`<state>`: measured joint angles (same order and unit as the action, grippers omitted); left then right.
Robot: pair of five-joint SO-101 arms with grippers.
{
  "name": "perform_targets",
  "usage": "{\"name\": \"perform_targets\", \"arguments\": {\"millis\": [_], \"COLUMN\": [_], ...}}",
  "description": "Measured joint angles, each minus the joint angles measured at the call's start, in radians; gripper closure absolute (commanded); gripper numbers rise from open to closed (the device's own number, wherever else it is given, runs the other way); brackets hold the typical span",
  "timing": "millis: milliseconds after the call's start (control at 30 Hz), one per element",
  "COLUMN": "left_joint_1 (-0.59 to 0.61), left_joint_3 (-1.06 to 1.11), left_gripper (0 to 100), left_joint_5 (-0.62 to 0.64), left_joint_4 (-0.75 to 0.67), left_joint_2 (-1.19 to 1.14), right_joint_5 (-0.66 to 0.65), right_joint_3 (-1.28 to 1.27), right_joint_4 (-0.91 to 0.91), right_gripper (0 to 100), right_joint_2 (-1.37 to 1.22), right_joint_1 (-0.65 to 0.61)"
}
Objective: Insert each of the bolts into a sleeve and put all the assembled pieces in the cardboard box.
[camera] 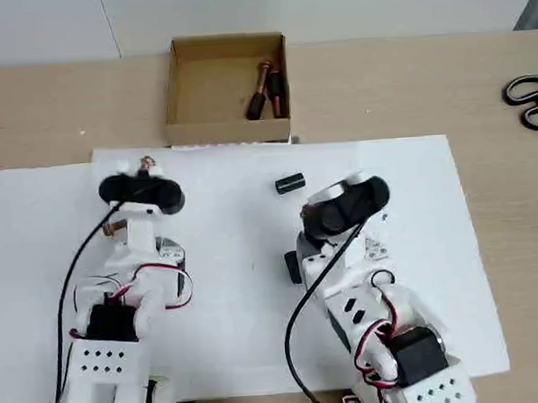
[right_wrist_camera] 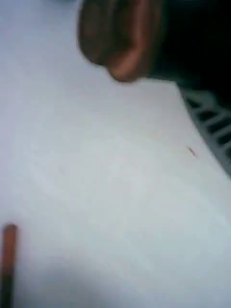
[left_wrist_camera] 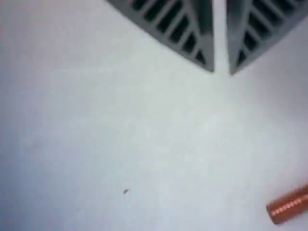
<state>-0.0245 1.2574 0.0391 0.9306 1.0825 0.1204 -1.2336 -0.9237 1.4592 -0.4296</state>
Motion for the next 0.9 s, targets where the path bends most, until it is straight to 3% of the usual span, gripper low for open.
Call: {"name": "perform_targets", "arguments": {"millis": [233,433,900], "left_joint_1": [0.0,0.0,0.0], "left_joint_3": [0.106,0.166,0.166], "left_gripper": [99,99,99], "left_joint_5": [0.0,0.002,0.002], "left_joint_4": [-0.063,-0.11,-0.126], "left_joint_2": [0.0,-0.002,0.0], "right_joint_5": [0.0,0.0,0.0], "right_joint_3": [-0.075,-0.031,0.732], "right_joint_4": [0.18,0.276,0.42], "right_gripper": [99.5,99.5,99.5], "right_joint_2": [-0.02,-0.229,-1.178], "right_joint_1": [0.011,0.011,0.014]}}
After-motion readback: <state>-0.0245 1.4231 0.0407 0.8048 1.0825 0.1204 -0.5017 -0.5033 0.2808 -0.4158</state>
